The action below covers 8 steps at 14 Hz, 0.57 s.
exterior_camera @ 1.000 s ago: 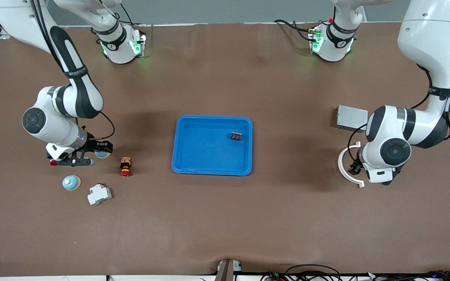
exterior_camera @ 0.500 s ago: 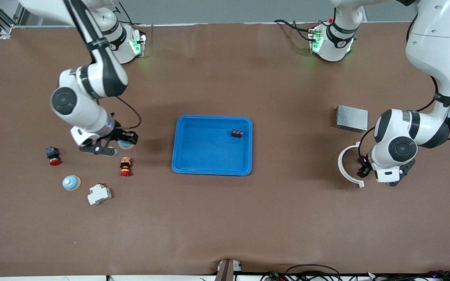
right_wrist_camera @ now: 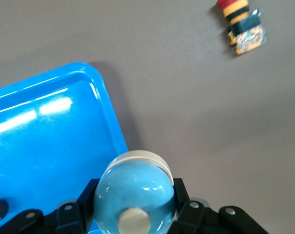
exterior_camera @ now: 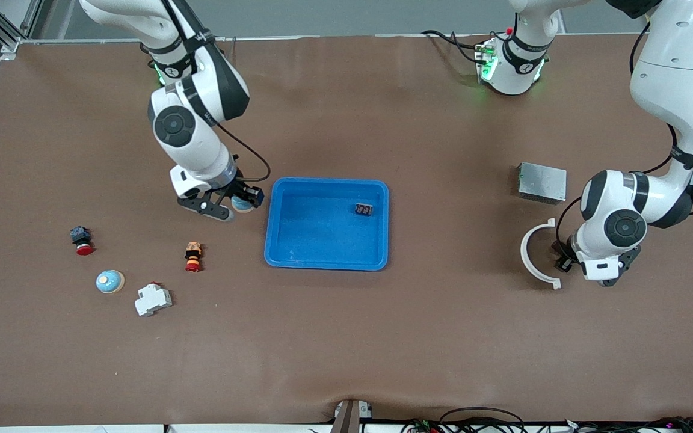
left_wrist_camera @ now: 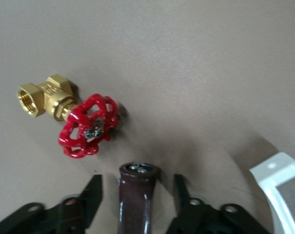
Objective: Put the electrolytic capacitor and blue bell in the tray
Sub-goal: 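Carry the capacitor and the bell over the tray with both grippers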
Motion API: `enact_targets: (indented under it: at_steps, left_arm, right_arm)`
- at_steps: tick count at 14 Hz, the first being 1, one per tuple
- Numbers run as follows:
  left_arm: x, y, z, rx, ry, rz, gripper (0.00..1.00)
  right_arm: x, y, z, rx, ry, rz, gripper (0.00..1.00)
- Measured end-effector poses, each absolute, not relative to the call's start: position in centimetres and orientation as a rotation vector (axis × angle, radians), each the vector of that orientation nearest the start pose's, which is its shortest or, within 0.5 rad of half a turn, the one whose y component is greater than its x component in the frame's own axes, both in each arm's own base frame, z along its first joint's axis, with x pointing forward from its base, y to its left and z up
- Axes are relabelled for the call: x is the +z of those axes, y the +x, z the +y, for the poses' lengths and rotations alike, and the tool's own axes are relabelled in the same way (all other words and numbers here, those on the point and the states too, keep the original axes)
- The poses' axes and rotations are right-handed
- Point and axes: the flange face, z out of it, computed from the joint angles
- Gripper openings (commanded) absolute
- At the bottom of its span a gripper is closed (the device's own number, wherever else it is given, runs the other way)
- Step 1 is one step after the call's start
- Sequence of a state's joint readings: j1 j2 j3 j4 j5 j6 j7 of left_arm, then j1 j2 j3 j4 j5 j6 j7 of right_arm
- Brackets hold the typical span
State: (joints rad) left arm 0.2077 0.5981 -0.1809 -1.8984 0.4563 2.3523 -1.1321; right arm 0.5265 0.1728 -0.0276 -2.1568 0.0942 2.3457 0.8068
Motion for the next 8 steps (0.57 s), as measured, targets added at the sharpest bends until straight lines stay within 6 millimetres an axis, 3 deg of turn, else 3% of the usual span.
enact_targets:
  at_steps: [3, 8]
  left_arm:
    - [18.7, 62.0, 2.1, -0.027, -2.671, -1.183, 0.0]
    - [24.6, 64.1, -0.6, -0.096, -2.689, -1.16, 0.0]
  right_arm:
    - [30.9, 47.4, 29.4, 0.017, -3.0, 0.656, 0.0]
    - [28.1, 45.6, 31.6, 0.06, -3.019, 0.71, 0.0]
